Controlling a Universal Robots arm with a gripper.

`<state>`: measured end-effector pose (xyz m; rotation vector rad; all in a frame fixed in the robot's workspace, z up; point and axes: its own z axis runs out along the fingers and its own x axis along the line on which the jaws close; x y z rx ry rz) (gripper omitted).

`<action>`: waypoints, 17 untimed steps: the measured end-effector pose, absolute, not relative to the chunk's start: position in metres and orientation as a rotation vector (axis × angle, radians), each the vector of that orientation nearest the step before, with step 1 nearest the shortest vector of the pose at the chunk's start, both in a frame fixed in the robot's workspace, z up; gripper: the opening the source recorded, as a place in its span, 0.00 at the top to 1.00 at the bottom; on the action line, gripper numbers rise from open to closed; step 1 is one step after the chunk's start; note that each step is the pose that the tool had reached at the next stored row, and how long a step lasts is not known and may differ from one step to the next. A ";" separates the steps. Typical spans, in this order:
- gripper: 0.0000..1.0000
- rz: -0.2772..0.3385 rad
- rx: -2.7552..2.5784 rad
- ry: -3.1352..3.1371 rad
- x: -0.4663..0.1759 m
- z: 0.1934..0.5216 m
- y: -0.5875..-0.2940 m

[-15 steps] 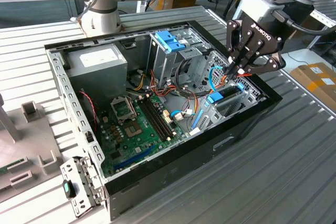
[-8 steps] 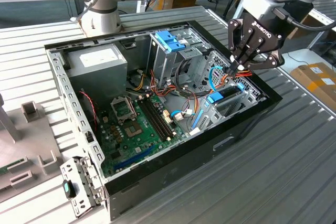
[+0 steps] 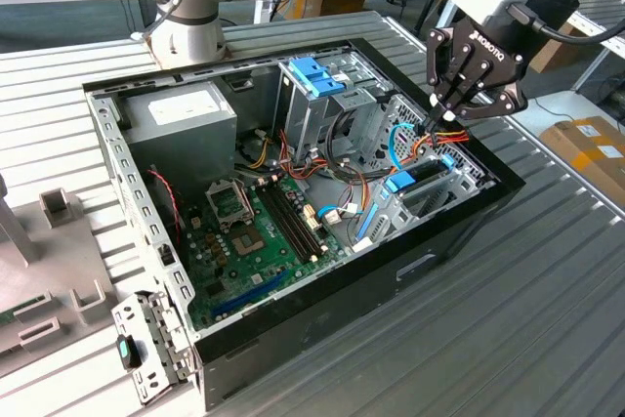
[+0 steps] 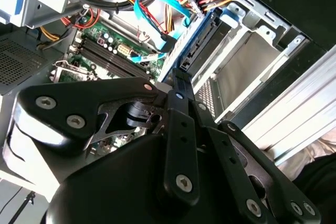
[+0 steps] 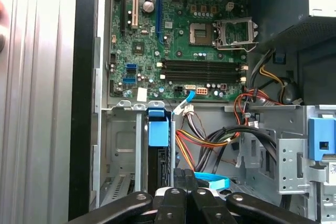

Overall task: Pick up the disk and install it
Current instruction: 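Insert the disk into the insertion slot, then insert the first disk wire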

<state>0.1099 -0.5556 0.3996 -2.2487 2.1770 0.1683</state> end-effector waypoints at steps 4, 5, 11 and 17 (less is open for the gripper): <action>0.90 0.168 -2.249 2.177 0.110 0.400 -0.555; 0.90 0.168 -2.249 2.177 0.110 0.400 -0.555; 0.90 0.168 -2.249 2.177 0.110 0.400 -0.555; 0.83 0.168 -2.249 2.177 0.110 0.400 -0.555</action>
